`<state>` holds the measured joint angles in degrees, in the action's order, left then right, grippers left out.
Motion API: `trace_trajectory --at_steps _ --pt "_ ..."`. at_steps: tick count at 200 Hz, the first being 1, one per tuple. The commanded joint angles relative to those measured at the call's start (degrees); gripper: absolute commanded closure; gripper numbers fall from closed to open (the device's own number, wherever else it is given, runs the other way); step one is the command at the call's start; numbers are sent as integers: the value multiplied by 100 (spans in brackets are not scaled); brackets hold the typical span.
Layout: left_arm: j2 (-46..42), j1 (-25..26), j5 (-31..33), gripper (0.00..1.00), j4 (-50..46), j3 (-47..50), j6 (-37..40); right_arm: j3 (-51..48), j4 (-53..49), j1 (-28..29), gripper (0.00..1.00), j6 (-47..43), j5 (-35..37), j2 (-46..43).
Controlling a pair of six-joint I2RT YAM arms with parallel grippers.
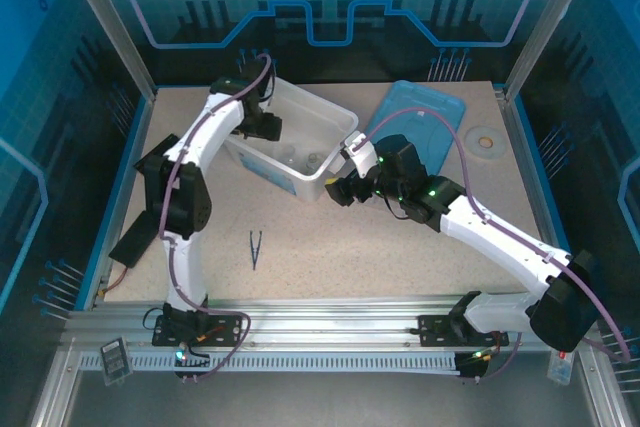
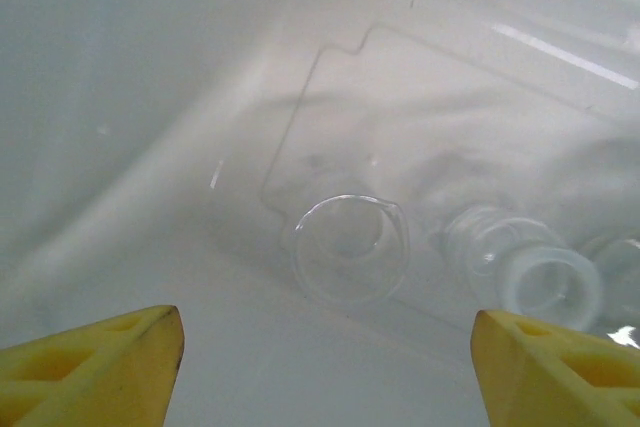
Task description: Organize the chemistry lab equipment
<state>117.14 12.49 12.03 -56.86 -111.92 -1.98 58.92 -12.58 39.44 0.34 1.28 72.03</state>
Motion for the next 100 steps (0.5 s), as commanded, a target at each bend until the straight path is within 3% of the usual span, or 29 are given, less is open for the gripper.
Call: trace_trajectory --at_steps 1,40,100 --pt "-652 -37 133 24 -190 -81 -316 75 -49 105 11 -31 104 -129" --pt "-1766 316 394 24 114 791 -580 135 -178 100 11 59 335 -103" --pt "-3581 1386 922 24 556 2935 -1319 70 -302 81 11 256 379 -169"
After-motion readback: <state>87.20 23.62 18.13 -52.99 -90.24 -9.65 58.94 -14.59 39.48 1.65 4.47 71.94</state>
